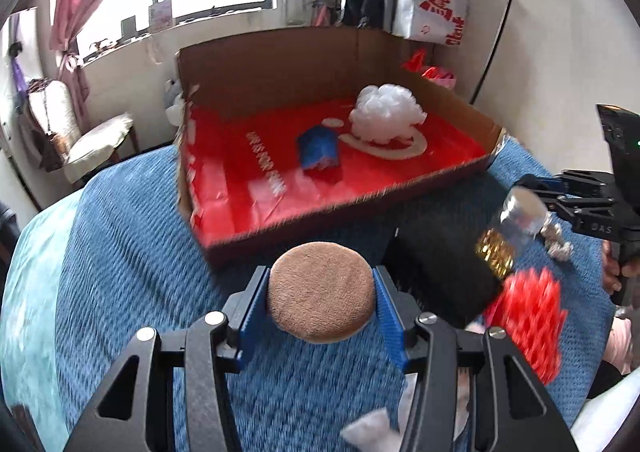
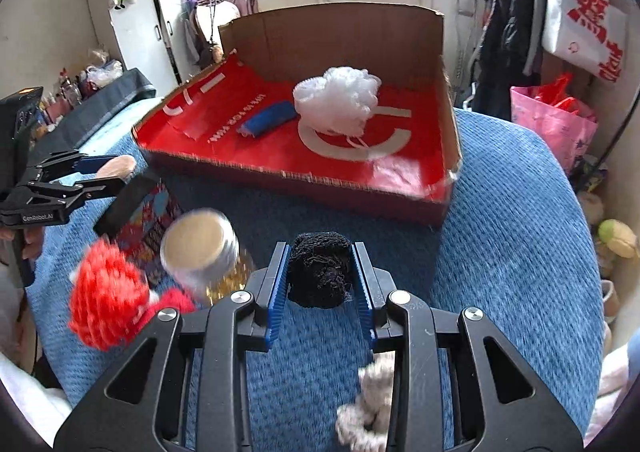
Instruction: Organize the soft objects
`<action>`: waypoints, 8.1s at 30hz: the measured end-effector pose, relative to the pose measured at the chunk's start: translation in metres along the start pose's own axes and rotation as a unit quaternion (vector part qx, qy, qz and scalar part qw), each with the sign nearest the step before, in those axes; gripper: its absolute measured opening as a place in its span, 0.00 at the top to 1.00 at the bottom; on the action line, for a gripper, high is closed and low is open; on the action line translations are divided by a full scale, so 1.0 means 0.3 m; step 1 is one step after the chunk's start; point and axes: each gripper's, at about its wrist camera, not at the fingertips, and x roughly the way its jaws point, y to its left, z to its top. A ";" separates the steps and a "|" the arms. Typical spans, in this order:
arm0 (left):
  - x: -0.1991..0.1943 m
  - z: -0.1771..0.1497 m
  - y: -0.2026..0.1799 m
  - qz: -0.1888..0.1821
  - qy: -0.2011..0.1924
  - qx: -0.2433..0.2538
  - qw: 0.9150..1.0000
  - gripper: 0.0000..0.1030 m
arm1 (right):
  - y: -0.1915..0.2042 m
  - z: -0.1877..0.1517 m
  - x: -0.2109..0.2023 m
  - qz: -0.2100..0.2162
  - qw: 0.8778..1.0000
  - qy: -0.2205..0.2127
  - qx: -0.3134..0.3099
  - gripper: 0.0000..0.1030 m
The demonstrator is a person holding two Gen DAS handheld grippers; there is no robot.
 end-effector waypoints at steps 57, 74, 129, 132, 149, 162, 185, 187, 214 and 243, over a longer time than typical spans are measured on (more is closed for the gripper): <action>0.546 0.419 -0.181 -0.110 0.130 0.110 0.979 0.45 | -0.057 0.307 0.434 0.019 0.987 0.128 -0.094 0.71; 0.507 0.426 -0.159 -0.100 0.108 0.108 0.983 0.29 | -0.058 0.312 0.431 0.006 0.987 0.129 -0.097 0.71; -0.440 -0.108 -0.283 0.047 -0.186 -0.054 0.980 0.00 | 0.281 -0.068 -0.478 -0.101 0.980 -0.160 -0.052 0.05; -0.436 -0.171 -0.300 0.055 -0.193 -0.068 0.977 0.00 | 0.290 -0.142 -0.484 -0.110 0.978 -0.173 -0.031 0.05; -0.253 -0.357 -0.353 0.095 -0.149 -0.096 0.980 0.00 | 0.268 -0.385 -0.287 -0.140 0.979 -0.146 0.033 0.05; -0.170 -0.363 -0.285 0.102 -0.089 -0.118 0.984 0.00 | 0.211 -0.378 -0.201 -0.152 0.983 -0.101 0.035 0.05; -0.080 -0.352 -0.128 0.047 -0.017 -0.124 0.991 0.84 | -0.020 -0.277 -0.082 -0.112 0.993 -0.001 0.046 0.71; -0.097 -0.350 -0.142 0.046 -0.022 -0.117 0.992 0.84 | 0.002 -0.283 -0.113 -0.105 0.994 -0.014 0.041 0.72; -0.217 -0.364 -0.223 0.024 -0.051 -0.087 0.995 0.84 | 0.253 -0.342 -0.205 -0.002 0.999 -0.036 -0.002 0.73; -0.051 -0.150 -0.054 0.039 -0.007 -0.082 0.996 0.84 | 0.018 -0.153 -0.066 -0.078 0.997 0.008 0.020 0.73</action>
